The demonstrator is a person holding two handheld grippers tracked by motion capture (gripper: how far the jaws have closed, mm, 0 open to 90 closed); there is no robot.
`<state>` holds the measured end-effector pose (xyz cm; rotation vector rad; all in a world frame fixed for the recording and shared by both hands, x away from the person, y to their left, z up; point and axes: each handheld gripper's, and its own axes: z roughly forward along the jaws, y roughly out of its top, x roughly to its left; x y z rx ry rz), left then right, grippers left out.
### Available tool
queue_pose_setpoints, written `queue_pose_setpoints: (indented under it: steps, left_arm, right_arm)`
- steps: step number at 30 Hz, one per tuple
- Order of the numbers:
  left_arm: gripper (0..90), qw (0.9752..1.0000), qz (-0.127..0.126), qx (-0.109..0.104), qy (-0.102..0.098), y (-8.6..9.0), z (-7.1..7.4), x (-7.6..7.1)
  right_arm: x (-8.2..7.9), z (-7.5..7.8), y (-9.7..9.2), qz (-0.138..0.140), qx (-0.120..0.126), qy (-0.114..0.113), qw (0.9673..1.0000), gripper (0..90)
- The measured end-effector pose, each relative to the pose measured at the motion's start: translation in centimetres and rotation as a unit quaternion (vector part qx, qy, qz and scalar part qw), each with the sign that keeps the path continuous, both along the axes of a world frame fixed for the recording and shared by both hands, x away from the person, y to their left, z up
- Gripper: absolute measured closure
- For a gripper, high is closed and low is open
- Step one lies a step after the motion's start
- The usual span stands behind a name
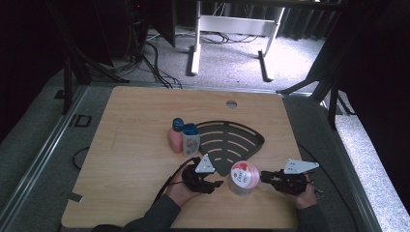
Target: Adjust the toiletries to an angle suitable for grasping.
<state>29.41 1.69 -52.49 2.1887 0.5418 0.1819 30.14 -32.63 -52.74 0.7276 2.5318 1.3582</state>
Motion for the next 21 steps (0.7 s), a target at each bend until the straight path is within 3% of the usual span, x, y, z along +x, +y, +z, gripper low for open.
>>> queue_pose_setpoints:
  steps: [13,18,21]
  left_arm:
    - [30.5,0.9995,-0.028,-0.011,0.009,-1.3,-0.5,0.3]
    - [26.4,0.9992,-0.036,-0.014,0.010,-2.1,-0.8,0.5]
    - [24.9,0.9993,-0.036,-0.010,0.007,-2.4,-0.9,0.5]
  right_arm:
    - [-0.4,0.0,0.7,0.041,-0.003,0.006,0.9991,74.6]
    - [-0.6,-0.1,0.9,0.062,-0.007,0.013,0.9980,69.3]
    - [-0.7,-0.1,1.1,0.065,-0.012,0.013,0.9978,61.0]
